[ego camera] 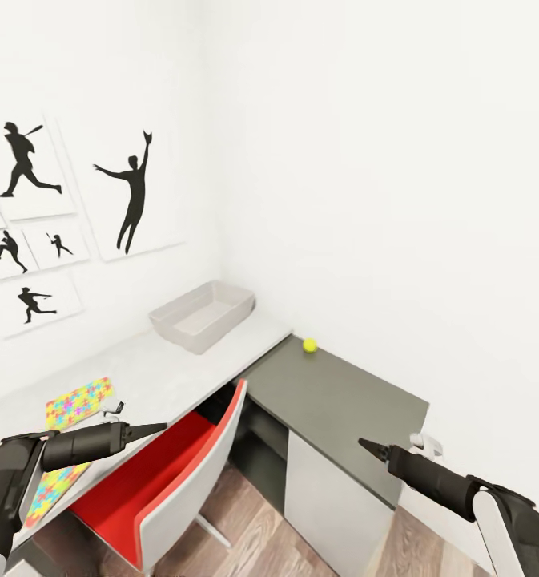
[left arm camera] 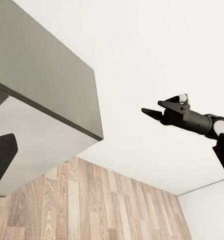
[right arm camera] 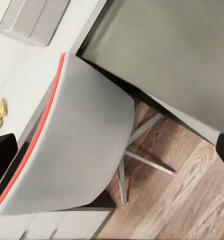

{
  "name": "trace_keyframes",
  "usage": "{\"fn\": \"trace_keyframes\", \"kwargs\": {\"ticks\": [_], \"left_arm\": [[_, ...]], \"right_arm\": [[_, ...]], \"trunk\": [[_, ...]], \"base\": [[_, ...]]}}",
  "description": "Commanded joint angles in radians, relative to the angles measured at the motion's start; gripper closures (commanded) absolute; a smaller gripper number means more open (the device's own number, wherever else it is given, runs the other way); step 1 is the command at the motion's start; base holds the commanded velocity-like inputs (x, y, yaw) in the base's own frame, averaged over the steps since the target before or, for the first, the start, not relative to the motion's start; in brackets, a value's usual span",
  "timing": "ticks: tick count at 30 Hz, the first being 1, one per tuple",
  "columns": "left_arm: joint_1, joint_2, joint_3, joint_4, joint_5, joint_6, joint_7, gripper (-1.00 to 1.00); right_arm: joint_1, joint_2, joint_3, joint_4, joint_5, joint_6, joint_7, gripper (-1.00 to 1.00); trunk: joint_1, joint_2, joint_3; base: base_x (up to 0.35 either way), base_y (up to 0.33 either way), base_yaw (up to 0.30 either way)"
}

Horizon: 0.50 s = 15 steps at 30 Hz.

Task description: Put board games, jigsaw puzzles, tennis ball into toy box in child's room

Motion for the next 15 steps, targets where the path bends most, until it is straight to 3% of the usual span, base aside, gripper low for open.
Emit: {"fn": "trace_keyframes", "kwargs": {"ticks": [1,15], "left_arm": [[-0.001,0.000,0.001,-0.001,-0.006,0.010,-0.007,-1.00],[-0.001,0.000,0.000,-0.001,-0.006,0.012,-0.008,-1.00]], "right_arm": [[-0.001,0.000,-0.002,0.000,0.002,0.005,0.005,-1.00],[-0.001,0.000,-0.003,0.000,0.004,0.005,0.005,-1.00]], "trunk": [[0.001,-0.002,-0.002],[0.001,-0.002,-0.005]], "base": [[0.051,-0.191,0.288],[0.008,-0.033,0.288]]}}
